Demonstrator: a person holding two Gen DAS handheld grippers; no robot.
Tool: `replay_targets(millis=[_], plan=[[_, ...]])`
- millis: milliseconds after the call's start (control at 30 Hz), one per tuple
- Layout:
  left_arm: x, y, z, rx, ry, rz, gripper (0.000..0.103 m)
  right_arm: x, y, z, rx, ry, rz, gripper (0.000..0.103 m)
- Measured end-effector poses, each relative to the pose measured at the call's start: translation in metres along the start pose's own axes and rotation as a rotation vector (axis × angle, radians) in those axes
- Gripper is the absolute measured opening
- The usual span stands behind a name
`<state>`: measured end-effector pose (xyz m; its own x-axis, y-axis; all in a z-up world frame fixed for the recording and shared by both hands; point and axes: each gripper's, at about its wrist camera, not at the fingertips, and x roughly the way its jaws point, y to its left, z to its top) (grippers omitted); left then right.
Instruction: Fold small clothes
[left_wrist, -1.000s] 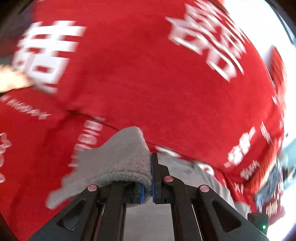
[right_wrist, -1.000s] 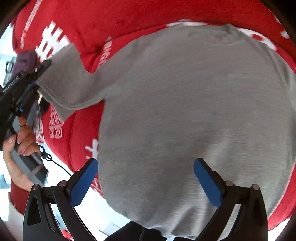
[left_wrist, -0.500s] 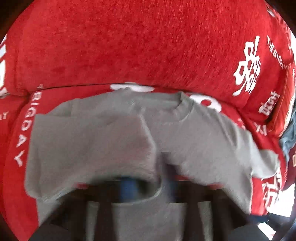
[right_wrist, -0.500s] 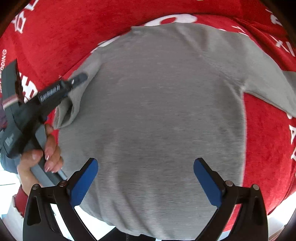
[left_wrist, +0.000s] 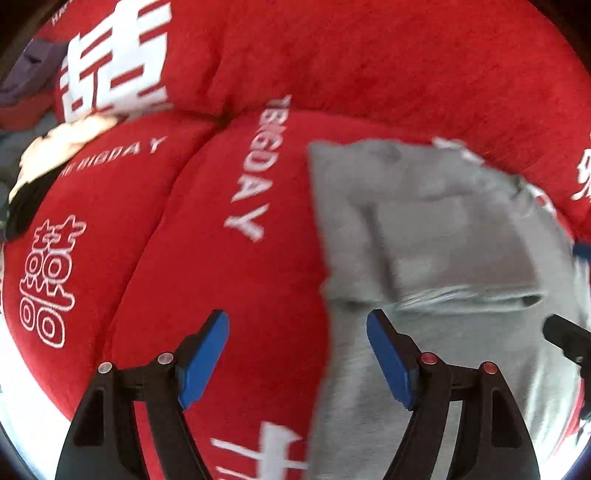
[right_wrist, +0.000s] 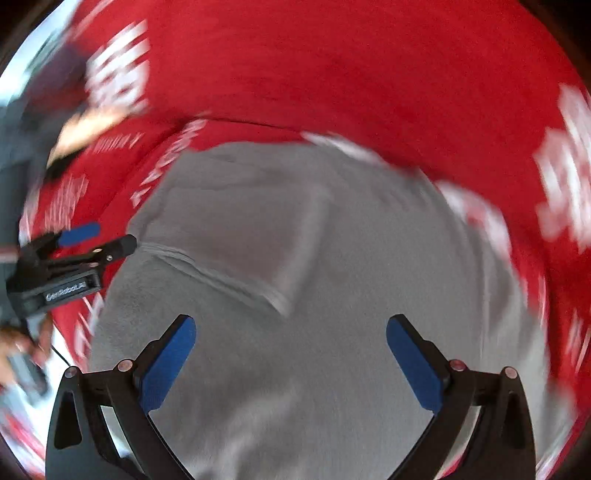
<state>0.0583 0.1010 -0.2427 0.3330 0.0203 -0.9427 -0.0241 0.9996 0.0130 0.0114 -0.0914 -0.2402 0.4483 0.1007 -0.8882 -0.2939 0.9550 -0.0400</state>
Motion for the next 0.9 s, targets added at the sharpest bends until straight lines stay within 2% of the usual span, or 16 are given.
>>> replay_targets(millis=[67, 167, 233, 267, 300, 400, 467, 533, 633, 667, 733, 767, 800, 833, 900], plan=[[0.007, 0.004, -0.001, 0.004, 0.004, 0.004, 0.078, 0.017, 0.033, 0.016, -0.190, -0.009, -0.046, 0.102], [0.015, 0.005, 0.001, -0.012, 0.007, -0.024, 0.078, 0.045, 0.065, 0.028, -0.369, 0.002, -0.100, 0.098], [0.019, 0.001, 0.005, -0.018, -0.002, -0.017, 0.078, 0.066, 0.075, 0.032, -0.437, 0.033, -0.149, 0.073], [0.020, 0.001, 0.007, -0.024, -0.002, -0.017, 0.078, 0.072, 0.074, 0.034, -0.437, 0.052, -0.132, 0.044], [0.021, 0.001, 0.009, -0.033, -0.003, -0.020, 0.078, 0.069, 0.066, 0.039, -0.379, 0.047, -0.056, 0.021], [0.025, 0.004, 0.013, -0.054, 0.003, -0.028, 0.078, 0.049, 0.036, 0.053, -0.171, -0.021, -0.029, 0.013], [0.026, 0.004, 0.013, -0.049, 0.005, -0.029, 0.078, 0.035, 0.003, 0.054, 0.001, -0.058, -0.011, 0.012], [0.026, 0.003, 0.014, -0.037, 0.006, -0.027, 0.078, 0.022, -0.046, 0.046, 0.255, -0.093, 0.021, 0.012], [0.027, 0.003, 0.014, -0.036, 0.011, -0.027, 0.078, 0.025, -0.114, 0.017, 0.580, -0.068, 0.092, 0.012], [0.027, 0.004, 0.014, -0.039, 0.012, -0.027, 0.078, 0.026, -0.127, 0.006, 0.651, -0.058, 0.114, 0.016], [0.026, 0.004, 0.014, -0.045, 0.018, -0.026, 0.078, 0.029, -0.151, -0.015, 0.767, -0.047, 0.176, 0.016], [0.026, 0.005, 0.014, -0.048, 0.021, -0.025, 0.078, 0.031, -0.159, -0.023, 0.810, -0.040, 0.211, 0.030], [0.025, 0.006, 0.013, -0.051, 0.026, -0.024, 0.078, 0.033, -0.167, -0.030, 0.859, -0.032, 0.239, 0.058], [0.023, 0.006, 0.013, -0.054, 0.031, -0.024, 0.078, 0.033, -0.172, -0.036, 0.897, -0.034, 0.253, 0.068], [0.017, 0.008, 0.011, -0.053, 0.032, -0.018, 0.078, 0.033, -0.182, -0.046, 0.969, -0.072, 0.317, 0.072]])
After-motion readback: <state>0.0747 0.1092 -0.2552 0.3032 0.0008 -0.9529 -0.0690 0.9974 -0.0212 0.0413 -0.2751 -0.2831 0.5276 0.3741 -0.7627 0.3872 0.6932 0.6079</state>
